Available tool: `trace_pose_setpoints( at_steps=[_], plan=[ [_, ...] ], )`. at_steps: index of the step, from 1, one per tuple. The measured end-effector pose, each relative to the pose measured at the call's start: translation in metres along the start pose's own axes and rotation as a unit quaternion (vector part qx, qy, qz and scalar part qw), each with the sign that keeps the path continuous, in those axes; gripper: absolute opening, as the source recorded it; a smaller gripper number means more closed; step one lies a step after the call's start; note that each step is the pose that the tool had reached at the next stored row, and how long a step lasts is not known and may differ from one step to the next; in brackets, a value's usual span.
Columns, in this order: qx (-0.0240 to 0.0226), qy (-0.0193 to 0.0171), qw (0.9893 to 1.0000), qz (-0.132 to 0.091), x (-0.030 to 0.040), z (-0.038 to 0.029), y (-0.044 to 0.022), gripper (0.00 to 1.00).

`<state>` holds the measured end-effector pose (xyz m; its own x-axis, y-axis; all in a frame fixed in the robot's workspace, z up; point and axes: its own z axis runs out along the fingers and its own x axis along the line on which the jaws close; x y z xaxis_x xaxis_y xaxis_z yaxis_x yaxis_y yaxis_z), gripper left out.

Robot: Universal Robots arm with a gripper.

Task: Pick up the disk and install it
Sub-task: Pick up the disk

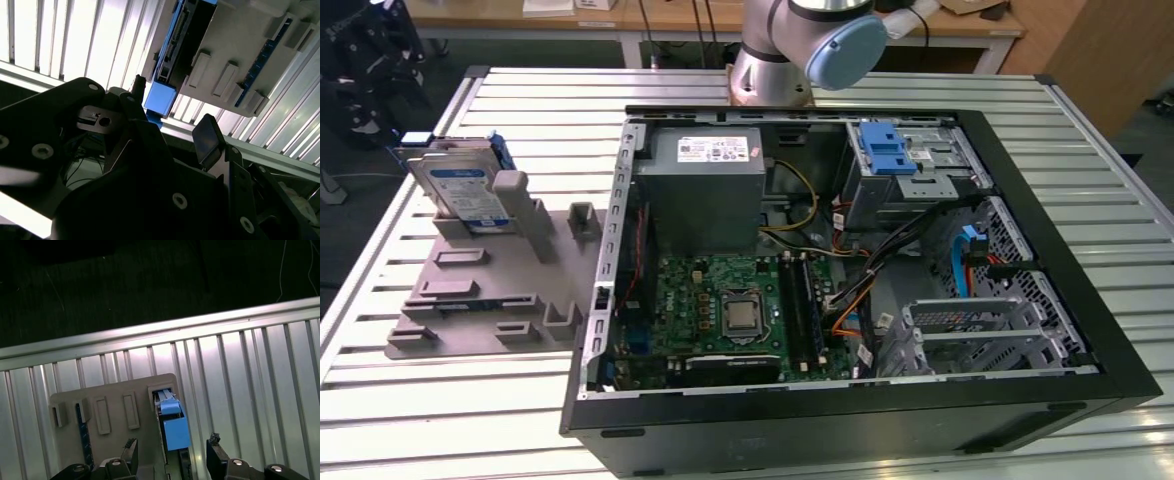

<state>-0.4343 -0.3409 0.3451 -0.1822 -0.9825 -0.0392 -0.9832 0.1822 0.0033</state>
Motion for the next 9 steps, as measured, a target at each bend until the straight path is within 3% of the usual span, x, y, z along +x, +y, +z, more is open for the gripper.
trace_pose_setpoints(
  at_steps=[9],
  plan=[
    [-0.0003, 0.0002, 1.0, -0.007, 0.0004, 0.0074, 0.0013, 0.65]
  ],
)
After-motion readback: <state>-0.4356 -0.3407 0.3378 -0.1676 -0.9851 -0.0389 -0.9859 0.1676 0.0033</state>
